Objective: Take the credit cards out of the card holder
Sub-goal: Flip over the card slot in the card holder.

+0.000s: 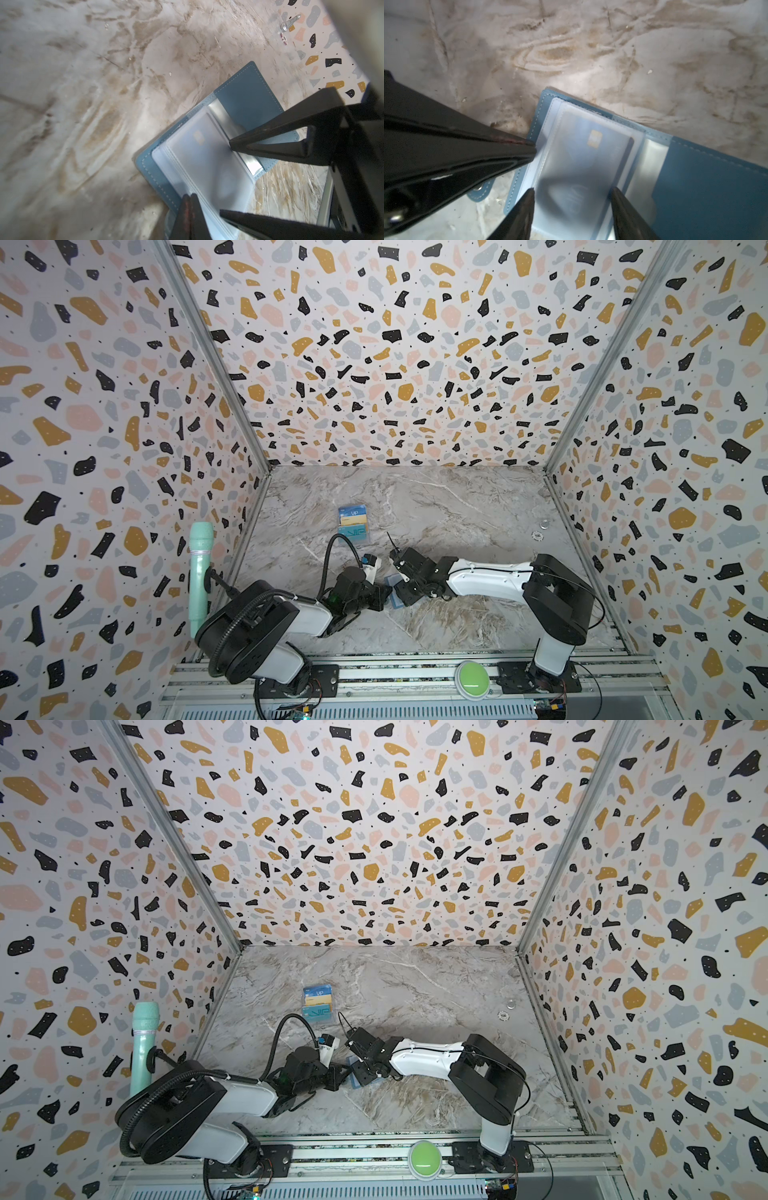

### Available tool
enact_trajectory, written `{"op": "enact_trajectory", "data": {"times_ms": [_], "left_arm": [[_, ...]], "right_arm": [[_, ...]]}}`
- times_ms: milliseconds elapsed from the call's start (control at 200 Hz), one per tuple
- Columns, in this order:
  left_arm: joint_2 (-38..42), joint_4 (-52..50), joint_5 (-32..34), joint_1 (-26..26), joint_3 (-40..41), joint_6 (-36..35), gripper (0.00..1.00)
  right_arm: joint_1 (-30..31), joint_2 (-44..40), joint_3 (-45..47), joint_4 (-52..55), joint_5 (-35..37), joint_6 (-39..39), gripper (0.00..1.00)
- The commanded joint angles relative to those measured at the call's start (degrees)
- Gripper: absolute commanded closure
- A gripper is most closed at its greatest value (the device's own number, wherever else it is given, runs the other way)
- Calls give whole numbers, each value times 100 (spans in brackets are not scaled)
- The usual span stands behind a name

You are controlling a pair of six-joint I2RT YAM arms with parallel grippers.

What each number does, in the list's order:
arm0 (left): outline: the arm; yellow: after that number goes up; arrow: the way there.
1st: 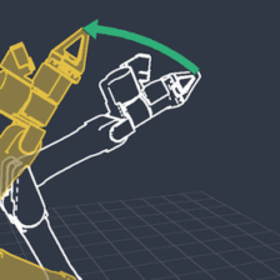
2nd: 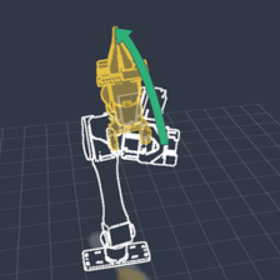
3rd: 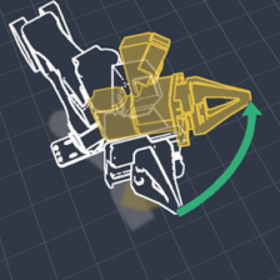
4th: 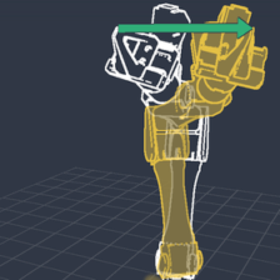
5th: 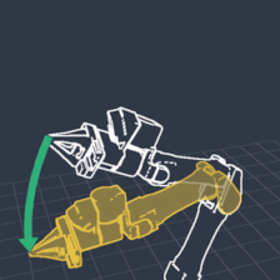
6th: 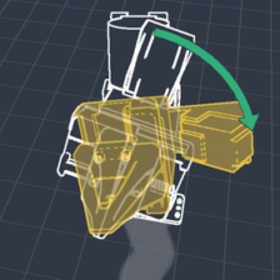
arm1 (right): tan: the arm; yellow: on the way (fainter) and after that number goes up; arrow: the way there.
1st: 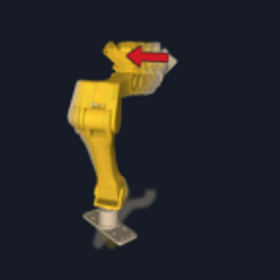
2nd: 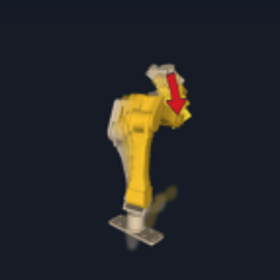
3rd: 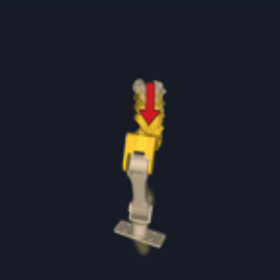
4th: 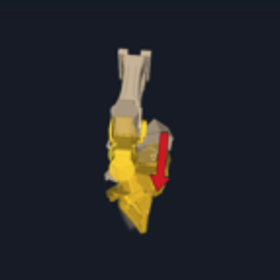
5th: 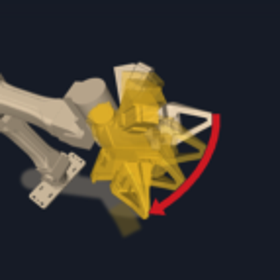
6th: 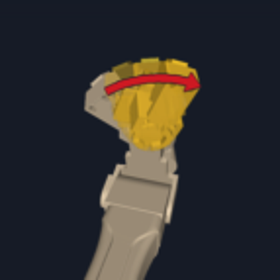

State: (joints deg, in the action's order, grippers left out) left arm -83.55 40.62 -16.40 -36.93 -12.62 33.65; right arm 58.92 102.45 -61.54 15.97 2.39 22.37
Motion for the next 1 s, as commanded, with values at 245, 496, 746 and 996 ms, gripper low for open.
{"op": "enact_trajectory", "data": {"times_ms": [245, 496, 746, 996], "left_arm": [[-154, 44, 67, -26, 180, -55, 96], [-84, 31, 104, -25, 216, -47, 96], [-54, -21, 109, -29, 199, -69, 96], [-54, -15, 104, -29, 206, -76, 96]], "right_arm": [[72, 216, -306, 474, 576, -45, 44], [72, 151, -348, 681, 864, -35, 51], [76, 49, -356, 770, 913, -41, 51], [71, -485, -81, 52, -64, -214, 38]]}}
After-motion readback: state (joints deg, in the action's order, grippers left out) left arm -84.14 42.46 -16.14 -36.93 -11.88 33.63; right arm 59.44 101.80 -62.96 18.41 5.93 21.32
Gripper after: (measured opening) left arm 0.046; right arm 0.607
